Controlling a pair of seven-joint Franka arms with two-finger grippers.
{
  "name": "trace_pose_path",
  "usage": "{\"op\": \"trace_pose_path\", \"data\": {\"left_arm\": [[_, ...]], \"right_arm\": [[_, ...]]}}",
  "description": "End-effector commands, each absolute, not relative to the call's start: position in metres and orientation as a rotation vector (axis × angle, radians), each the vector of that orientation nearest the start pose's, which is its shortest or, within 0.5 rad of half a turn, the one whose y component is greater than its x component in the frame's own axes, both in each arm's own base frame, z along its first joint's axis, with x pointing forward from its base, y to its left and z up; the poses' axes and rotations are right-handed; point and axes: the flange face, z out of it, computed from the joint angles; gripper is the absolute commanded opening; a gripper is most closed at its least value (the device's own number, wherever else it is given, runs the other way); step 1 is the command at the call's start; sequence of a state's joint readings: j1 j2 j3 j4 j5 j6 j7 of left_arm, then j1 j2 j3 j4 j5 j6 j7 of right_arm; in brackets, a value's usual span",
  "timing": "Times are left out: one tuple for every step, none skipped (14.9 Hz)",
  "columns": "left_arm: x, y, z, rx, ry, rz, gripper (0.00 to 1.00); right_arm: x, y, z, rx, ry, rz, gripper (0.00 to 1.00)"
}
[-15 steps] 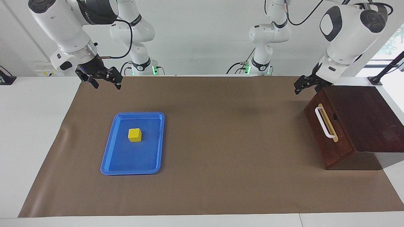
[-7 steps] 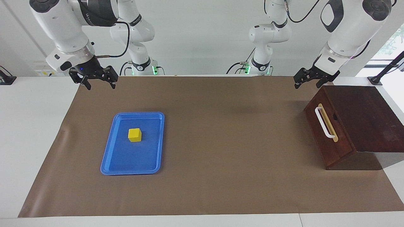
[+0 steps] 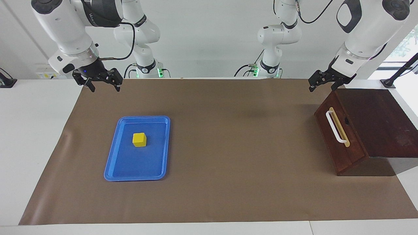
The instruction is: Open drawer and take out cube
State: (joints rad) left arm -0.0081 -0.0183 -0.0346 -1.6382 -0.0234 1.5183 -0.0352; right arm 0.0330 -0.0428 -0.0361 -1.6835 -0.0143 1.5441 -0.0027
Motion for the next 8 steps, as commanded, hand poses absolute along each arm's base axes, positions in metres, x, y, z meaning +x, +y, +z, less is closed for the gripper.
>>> {"op": "trace_pose_path", "data": {"left_arm": [[0.5411, -0.0230, 0.6055, -3.169, 0.027, 0.135, 1.00], [0.5410, -0.0237, 0.6055, -3.168, 0.029, 0.135, 1.00], [0.5412, -0.0245, 0.6056, -3.168, 0.032, 0.133, 1.00], [0.5411, -0.0239, 0.6060, -3.170, 0.029, 0.128, 1.00], [0.5415, -0.0238, 0.6052, -3.170, 0.029, 0.130, 1.00], [0.5411, -0.0238, 0.6060, -3.170, 0.029, 0.128, 1.00], [0.5411, -0.0247, 0.6067, -3.170, 0.032, 0.126, 1.00], [0.5410, -0.0247, 0.6060, -3.170, 0.032, 0.128, 1.00]], "right_arm": [[0.5335, -0.0032, 0.5935, -3.155, 0.026, 0.169, 1.00], [0.5327, -0.0032, 0.5940, -3.155, 0.026, 0.172, 1.00], [0.5321, -0.0040, 0.5930, -3.154, 0.029, 0.181, 1.00], [0.5314, -0.0040, 0.5925, -3.153, 0.026, 0.191, 1.00], [0.5315, -0.0040, 0.5932, -3.154, 0.029, 0.189, 1.00], [0.5316, -0.0048, 0.5933, -3.154, 0.031, 0.186, 1.00], [0.5316, -0.0048, 0.5933, -3.154, 0.031, 0.186, 1.00], [0.5320, -0.0048, 0.5936, -3.154, 0.031, 0.182, 1.00]]}}
